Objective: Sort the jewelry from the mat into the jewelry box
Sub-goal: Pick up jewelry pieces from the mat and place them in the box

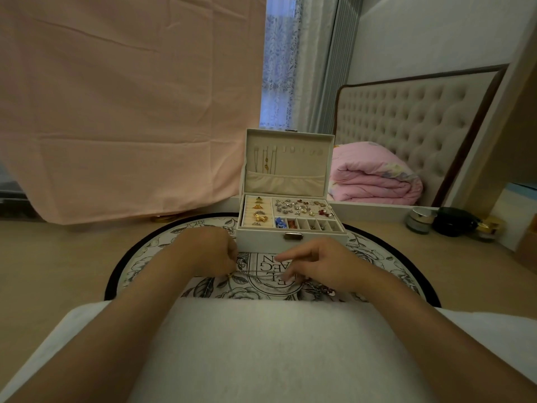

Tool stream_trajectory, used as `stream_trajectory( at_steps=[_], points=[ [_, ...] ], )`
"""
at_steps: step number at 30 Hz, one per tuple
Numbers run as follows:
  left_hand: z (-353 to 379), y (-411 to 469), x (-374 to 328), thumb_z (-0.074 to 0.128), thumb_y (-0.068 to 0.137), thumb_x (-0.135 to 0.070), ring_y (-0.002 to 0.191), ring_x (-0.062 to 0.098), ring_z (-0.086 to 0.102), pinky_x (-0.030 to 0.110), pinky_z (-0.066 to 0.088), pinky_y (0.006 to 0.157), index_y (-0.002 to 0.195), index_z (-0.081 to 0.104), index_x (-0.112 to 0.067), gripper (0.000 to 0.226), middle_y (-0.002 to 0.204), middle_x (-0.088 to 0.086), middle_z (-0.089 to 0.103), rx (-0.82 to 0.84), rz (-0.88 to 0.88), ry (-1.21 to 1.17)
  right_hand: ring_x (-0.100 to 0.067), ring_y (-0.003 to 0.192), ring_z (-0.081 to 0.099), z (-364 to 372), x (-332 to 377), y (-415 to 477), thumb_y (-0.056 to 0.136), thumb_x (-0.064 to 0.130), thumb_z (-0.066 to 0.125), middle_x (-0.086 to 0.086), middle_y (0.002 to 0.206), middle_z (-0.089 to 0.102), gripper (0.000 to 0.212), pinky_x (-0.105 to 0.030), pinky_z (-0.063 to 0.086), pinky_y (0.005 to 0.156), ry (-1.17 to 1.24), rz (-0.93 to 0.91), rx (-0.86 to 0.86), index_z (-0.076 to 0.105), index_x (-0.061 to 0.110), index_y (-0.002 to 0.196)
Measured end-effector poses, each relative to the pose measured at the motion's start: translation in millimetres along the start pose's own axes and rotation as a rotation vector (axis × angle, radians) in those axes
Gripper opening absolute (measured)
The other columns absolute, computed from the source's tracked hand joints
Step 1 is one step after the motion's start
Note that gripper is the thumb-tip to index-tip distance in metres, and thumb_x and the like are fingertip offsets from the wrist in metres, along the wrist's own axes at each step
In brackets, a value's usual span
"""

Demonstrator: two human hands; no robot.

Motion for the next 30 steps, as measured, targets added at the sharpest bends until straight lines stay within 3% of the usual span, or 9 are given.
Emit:
stream_trajectory(
  at_steps=[3,8,12,15,18,21,25,28,30],
  points=[
    [-8.5,0.0,-12.2,0.055,0.085,-0.037,0.093,0.009,0.06,0.032,0.053,0.083,0.098,0.072,-0.036,0.02,0.095,-0.015,0.067,-0.095,0.039,-0.002,-0.002,0.1,0.071,-12.6,1.4,-0.1,0.096,0.005,0.061,0.009,0.095,0.079,0.032,-0.025,0.052,0.097,-0.016,-0.048,-0.044,0.074,0.026,0.117],
    [6.7,3.3,-52.8,0.057,0.095,-0.04,0.098,0.008,0.059,0.032,0.052,0.087,0.112,0.071,-0.036,0.022,0.109,-0.016,0.066,-0.196,0.2,-0.187,0.002,0.093,0.07,-33.0,-11.2,4.3,0.092,-0.004,0.059,0.015,0.087,0.077,0.043,-0.031,0.055,0.096,-0.099,-0.037,-0.263,0.074,0.036,0.098],
    [21.2,6.7,-60.2,0.064,0.09,-0.044,0.094,0.006,0.055,0.03,0.051,0.081,0.104,0.074,-0.036,0.019,0.102,-0.016,0.062,-0.245,0.24,-0.212,0.003,0.099,0.063,-31.9,-34.7,7.8,0.092,0.014,0.068,0.017,0.105,0.071,0.026,-0.025,0.052,0.099,-0.386,0.076,-0.113,0.076,0.032,0.109],
    [23.8,9.5,-58.7,0.063,0.092,-0.036,0.091,0.007,0.055,0.031,0.052,0.082,0.098,0.072,-0.03,0.012,0.1,-0.014,0.061,-0.25,0.233,-0.201,0.004,0.095,0.061,-34.0,-44.9,7.4,0.09,0.024,0.073,0.018,0.105,0.068,0.021,-0.02,0.051,0.091,-0.44,0.098,-0.061,0.076,0.032,0.109],
    [28.8,13.8,-53.3,0.05,0.099,-0.023,0.091,0.016,0.058,0.032,0.05,0.079,0.098,0.064,-0.019,0.014,0.098,-0.006,0.061,-0.251,0.168,-0.203,0.003,0.085,0.065,-42.0,-48.3,5.0,0.083,0.031,0.08,0.016,0.094,0.072,0.012,-0.015,0.05,0.078,-0.402,0.113,-0.082,0.079,0.031,0.096],
    [25.6,13.0,-44.1,0.037,0.105,-0.019,0.08,0.011,0.061,0.024,0.046,0.07,0.096,0.055,-0.015,0.02,0.089,-0.004,0.067,-0.235,0.058,-0.552,0.001,0.078,0.065,-45.5,-49.8,2.3,0.086,0.032,0.078,0.012,0.085,0.073,0.002,-0.02,0.051,0.073,-0.347,0.102,-0.085,0.077,0.03,0.085],
    [24.7,12.4,-39.8,0.037,0.106,-0.025,0.065,0.017,0.063,0.037,0.053,0.068,0.093,0.051,-0.017,0.021,0.076,0.003,0.063,-0.24,-0.038,-0.97,-0.013,0.09,0.067,-46.4,-50.7,4.9,0.099,0.033,0.06,0.006,0.093,0.072,0.014,-0.039,0.055,0.086,-0.206,0.076,-0.147,0.071,0.025,0.093],
    [20.2,12.6,-35.6,0.04,0.105,-0.028,0.069,0.017,0.053,0.037,0.048,0.066,0.095,0.053,-0.021,0.018,0.08,0.001,0.06,-0.306,-0.048,-0.866,-0.016,0.095,0.071,-45.9,-49.6,5.0,0.105,0.031,0.047,0.003,0.096,0.076,0.019,-0.042,0.053,0.093,0.051,0.068,-0.176,0.063,0.021,0.101],
    [14.1,9.8,-36.5,0.047,0.102,-0.03,0.069,0.014,0.052,0.035,0.045,0.065,0.095,0.055,-0.024,0.013,0.08,-0.001,0.06,-0.343,-0.007,-0.788,-0.014,0.076,0.069,-45.4,-48.0,4.3,0.106,0.026,0.045,0.002,0.081,0.073,0.018,-0.04,0.055,0.086,0.145,0.068,-0.184,0.06,0.017,0.101]
  ],
)
Point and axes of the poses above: each hand's wrist, its own y-axis towards the middle knuckle, its own z-axis out of the palm, x = y × z, the point moved 6 cm from there along y, towards the middle knuckle
